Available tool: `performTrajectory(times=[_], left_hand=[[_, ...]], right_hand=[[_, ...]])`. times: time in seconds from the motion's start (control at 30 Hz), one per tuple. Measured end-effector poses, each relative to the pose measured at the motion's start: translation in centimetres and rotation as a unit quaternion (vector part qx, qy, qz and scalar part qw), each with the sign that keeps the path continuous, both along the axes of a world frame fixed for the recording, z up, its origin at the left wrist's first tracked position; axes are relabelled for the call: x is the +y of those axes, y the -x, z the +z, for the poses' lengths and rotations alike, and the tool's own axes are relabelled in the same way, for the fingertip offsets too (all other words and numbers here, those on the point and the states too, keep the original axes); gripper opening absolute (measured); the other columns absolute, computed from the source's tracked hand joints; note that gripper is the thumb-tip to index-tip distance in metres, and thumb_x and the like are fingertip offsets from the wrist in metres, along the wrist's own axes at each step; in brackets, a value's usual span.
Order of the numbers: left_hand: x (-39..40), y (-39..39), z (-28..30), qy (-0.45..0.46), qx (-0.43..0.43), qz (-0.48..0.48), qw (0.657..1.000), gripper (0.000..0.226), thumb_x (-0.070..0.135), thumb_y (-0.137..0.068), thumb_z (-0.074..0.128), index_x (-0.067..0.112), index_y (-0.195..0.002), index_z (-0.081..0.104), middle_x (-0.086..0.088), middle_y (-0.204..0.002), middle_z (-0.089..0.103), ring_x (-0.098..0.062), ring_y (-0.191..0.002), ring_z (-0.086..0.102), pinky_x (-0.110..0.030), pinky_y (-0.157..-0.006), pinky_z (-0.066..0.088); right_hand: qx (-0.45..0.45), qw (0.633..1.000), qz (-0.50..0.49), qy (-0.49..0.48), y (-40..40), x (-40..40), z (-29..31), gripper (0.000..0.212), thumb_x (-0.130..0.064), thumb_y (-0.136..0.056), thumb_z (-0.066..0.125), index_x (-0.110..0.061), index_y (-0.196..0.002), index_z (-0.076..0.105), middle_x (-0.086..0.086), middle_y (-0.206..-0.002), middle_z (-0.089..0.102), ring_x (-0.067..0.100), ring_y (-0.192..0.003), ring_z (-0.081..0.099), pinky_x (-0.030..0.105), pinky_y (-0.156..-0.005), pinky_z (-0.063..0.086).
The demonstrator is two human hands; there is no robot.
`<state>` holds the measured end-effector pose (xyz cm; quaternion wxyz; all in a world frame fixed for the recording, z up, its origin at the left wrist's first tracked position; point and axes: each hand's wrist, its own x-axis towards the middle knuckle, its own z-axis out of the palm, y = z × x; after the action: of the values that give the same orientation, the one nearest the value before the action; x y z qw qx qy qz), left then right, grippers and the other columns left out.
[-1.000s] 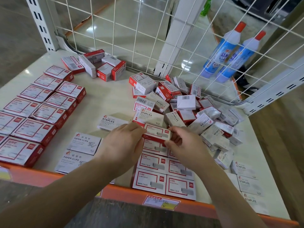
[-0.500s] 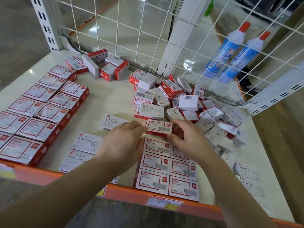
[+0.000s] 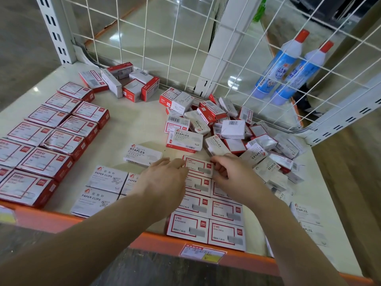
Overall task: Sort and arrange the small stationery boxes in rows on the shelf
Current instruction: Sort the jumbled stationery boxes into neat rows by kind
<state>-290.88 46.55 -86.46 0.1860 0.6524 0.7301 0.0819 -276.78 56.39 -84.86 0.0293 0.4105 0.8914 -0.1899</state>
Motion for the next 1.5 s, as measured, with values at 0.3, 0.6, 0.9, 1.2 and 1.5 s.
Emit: performTrajectory(times=[0.3, 0.6, 0.9, 1.2, 1.5], left_hand=[[-0.3, -0.3, 0.4, 0.000, -0.015, 0.001, 1.000, 0.036, 0.022, -0.097, 0.040, 0.023, -0.133, 0.044, 0.007, -0.136, 0.040, -0.013, -0.123, 0.038, -0.032, -0.105, 0.037], [-0.4, -0.4, 0.5, 0.000, -0.015, 0.005, 1.000, 0.037, 0.023, -0.097, 0.040, 0.023, -0.134, 0.042, 0.008, -0.137, 0.038, -0.013, -0.124, 0.036, -0.031, -0.106, 0.036], [-0.3, -0.4, 0.5, 0.008, -0.062, 0.026, 0.998, 0.032, 0.021, -0.096, 0.042, 0.022, -0.128, 0.048, 0.008, -0.130, 0.042, -0.011, -0.107, 0.050, -0.026, -0.090, 0.049], [-0.2, -0.3, 0.6, 0.001, -0.071, 0.028, 0.997, 0.033, 0.021, -0.097, 0.039, 0.021, -0.128, 0.048, 0.009, -0.129, 0.044, -0.012, -0.107, 0.052, -0.026, -0.087, 0.050], [0.2, -0.6, 0.9, 0.005, 0.006, -0.044, 0.999, 0.042, 0.030, -0.099, 0.033, 0.026, -0.141, 0.031, 0.009, -0.149, 0.026, -0.013, -0.138, 0.020, -0.029, -0.114, 0.014]], right_hand=[[-0.007, 0.999, -0.027, 0.025, 0.2, -0.8, -0.4, 0.036, -0.019, -0.094, 0.047, -0.020, -0.130, 0.049, -0.002, -0.117, 0.051, 0.011, -0.104, 0.049, 0.025, -0.091, 0.041], [0.027, 0.998, -0.032, 0.037, -0.3, -0.7, -1.2, 0.046, -0.019, -0.093, 0.051, -0.022, -0.138, 0.043, -0.002, -0.123, 0.050, 0.013, -0.113, 0.048, 0.032, -0.099, 0.041], [0.029, 0.998, -0.031, 0.041, -0.4, -0.6, -1.2, 0.045, -0.020, -0.093, 0.052, -0.024, -0.137, 0.044, -0.004, -0.121, 0.050, 0.011, -0.110, 0.048, 0.028, -0.096, 0.042], [0.053, 0.996, -0.049, 0.055, -0.5, -0.9, -1.2, 0.045, -0.015, -0.092, 0.052, -0.022, -0.136, 0.045, -0.010, -0.104, 0.045, 0.011, -0.104, 0.050, 0.031, -0.095, 0.044], [0.152, 0.979, -0.130, -0.031, -2.0, -0.7, -1.2, 0.023, -0.012, -0.088, 0.058, -0.022, -0.109, 0.063, -0.011, -0.090, 0.058, -0.001, -0.081, 0.051, 0.013, -0.070, 0.041]])
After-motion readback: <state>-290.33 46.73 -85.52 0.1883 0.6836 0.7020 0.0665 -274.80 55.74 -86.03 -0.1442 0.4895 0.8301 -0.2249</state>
